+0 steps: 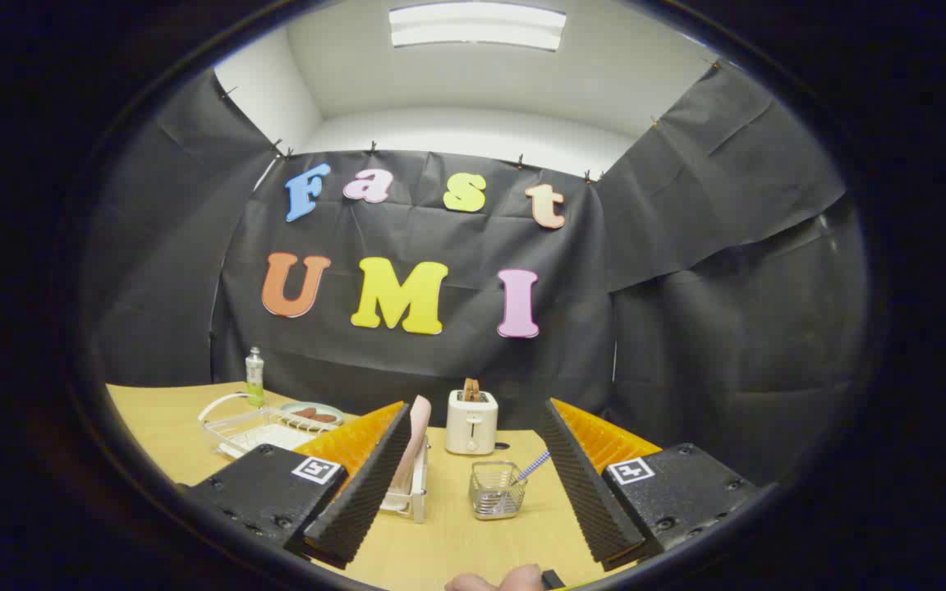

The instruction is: Take the plate from the dish rack, then take the spoon from the basket and place it into the plate.

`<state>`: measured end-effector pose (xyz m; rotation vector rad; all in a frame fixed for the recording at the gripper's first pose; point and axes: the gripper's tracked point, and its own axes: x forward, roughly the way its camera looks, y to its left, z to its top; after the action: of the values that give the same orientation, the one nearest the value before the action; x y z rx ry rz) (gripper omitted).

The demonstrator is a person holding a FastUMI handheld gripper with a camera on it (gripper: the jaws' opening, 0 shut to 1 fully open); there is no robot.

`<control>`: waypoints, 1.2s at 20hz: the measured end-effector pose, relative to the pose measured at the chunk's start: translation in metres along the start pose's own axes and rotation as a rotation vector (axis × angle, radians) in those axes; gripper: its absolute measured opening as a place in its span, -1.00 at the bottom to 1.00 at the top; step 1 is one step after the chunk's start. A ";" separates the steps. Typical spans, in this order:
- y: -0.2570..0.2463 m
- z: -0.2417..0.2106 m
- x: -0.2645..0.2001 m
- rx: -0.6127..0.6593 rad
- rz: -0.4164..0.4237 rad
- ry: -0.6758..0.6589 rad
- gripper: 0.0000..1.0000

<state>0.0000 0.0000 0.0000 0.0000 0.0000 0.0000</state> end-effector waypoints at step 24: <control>0.022 -0.021 0.017 -0.024 0.018 0.125 1.00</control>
<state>0.0175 0.0217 -0.0212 -0.0245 0.1255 0.0177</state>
